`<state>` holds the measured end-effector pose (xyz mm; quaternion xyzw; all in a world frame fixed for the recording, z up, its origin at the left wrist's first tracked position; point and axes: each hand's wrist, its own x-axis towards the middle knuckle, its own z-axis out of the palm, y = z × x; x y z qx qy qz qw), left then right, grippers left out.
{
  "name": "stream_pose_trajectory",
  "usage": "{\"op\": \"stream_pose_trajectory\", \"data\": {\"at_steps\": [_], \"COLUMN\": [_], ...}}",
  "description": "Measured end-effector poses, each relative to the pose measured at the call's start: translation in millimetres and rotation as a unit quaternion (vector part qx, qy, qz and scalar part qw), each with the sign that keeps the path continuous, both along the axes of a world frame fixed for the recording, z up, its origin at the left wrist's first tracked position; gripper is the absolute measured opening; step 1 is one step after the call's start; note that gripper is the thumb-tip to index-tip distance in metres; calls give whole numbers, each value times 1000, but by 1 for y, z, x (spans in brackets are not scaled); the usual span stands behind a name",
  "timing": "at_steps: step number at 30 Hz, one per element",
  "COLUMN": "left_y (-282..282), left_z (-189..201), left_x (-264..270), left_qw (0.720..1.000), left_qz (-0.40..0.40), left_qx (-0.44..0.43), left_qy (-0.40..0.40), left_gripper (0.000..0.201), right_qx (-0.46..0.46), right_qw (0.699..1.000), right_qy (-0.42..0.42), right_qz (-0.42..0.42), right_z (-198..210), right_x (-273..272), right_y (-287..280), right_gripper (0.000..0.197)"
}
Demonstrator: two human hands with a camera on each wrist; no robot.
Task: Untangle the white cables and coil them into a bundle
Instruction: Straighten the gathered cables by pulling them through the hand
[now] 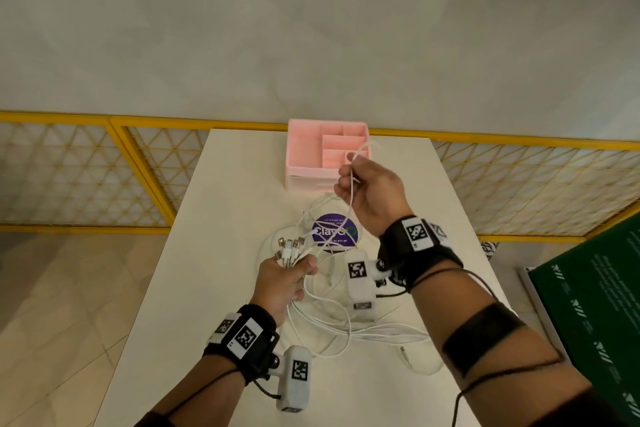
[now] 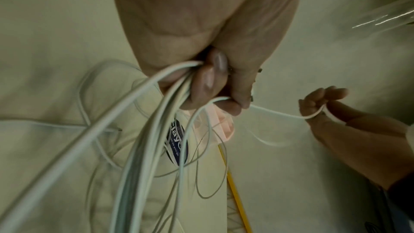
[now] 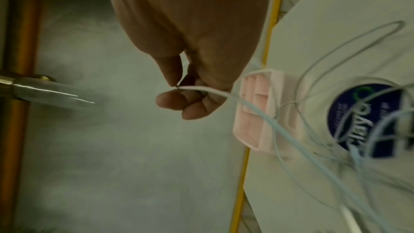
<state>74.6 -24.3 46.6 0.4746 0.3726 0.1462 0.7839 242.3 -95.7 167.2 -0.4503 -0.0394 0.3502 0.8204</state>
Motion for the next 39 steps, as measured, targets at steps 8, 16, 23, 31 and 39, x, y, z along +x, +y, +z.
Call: {"op": "stream_pose_trajectory", "data": {"at_steps": [8,16,23,31,39], "left_y": [15,22,16,8,9], "left_z": [-7,-12,15,20,17], "left_x": [-8,-7,16,15,3], "left_qw": [997,993,995,998,998], "left_qz": [67,107,77,42,-4], "left_qx": [-17,-19,-54,-40,-4], "left_qy": [25,40,-19,-37,-55], "left_gripper": [8,5,9,10,12], "right_qx": [-104,-190,-235,-264,-214], "right_qw": [991,967,913,864,973], "right_qy": [-57,-149,-304,-340,17], "right_qz": [-59,-82,138,260,90], "right_z": [-3,5,-31,-93,-92], "right_x": [33,65,-10,-68,-57], "right_y": [-18,-54,-42,-45,-38], "right_gripper": [21,31,28,17,42]}}
